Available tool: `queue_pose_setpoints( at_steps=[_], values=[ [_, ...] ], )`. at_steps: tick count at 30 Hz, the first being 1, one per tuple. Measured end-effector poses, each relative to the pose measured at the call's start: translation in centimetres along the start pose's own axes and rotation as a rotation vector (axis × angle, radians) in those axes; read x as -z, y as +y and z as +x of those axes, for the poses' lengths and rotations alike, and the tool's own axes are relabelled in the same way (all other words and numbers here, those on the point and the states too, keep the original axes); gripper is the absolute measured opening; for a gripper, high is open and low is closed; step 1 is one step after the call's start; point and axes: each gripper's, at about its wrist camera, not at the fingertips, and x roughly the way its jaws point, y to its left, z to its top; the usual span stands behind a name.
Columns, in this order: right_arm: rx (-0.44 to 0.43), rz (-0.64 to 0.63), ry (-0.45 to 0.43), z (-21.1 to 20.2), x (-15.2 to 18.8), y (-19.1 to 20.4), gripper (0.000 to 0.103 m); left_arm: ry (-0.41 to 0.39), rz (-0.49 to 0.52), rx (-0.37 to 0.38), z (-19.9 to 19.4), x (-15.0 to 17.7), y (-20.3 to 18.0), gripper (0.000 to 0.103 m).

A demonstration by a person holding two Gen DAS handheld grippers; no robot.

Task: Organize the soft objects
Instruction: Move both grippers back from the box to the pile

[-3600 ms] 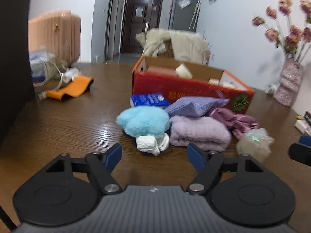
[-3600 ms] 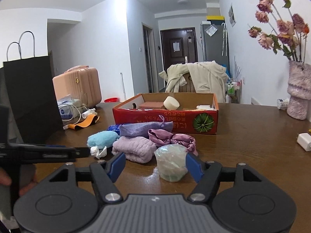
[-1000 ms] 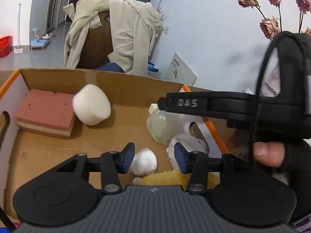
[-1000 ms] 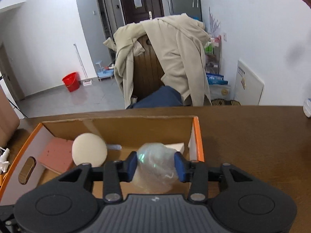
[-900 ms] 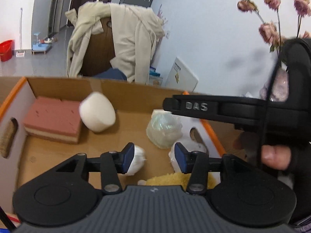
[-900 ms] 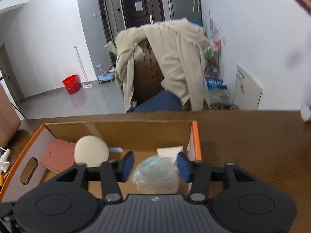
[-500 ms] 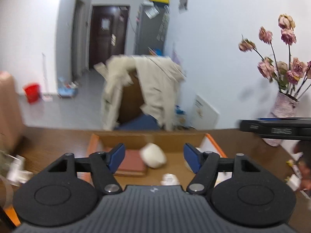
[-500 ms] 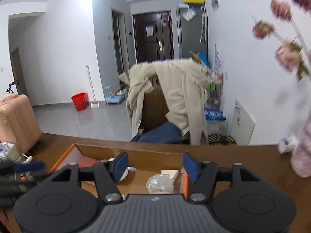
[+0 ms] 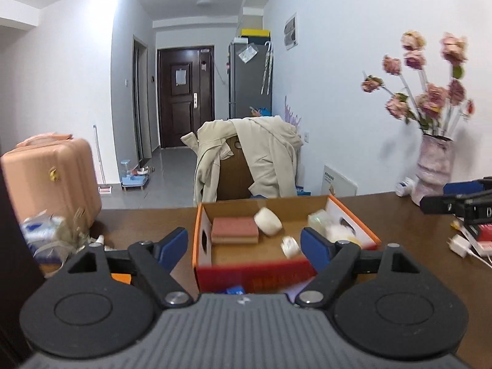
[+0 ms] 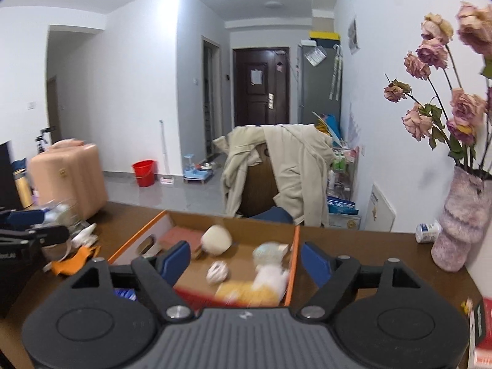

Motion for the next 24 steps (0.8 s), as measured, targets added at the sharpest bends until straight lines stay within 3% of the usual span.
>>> queue_pose_setpoints(
  at_steps=[3,5,10,13,24],
  values=[
    [-0.06,-0.028,-0.02,-3.9,4.0,1.9,0.081,-0.057,-0.007,0.015,-4.6,3.7,-0.8,0.095],
    [-0.101,-0.034,-0.039,-6.5,7.2,3.2,0.09,-0.072,-0.027,0.0,-7.1,6.0,-0.9,0.099],
    [-0.127,0.007,0.017,-10.5,14.4,5.8,0.091,0.002,-0.081,-0.047,-11.0,11.3,-0.3,0.099],
    [-0.128,0.074,0.013,-12.4,17.5,6.9,0.091,0.029,-0.091,-0.054,-12.1,12.9,0.4,0.099],
    [-0.122,0.051,0.016,-12.0,18.0,9.4,0.089,0.071,-0.115,-0.053,-10.2,13.6,2.1,0.099]
  ],
)
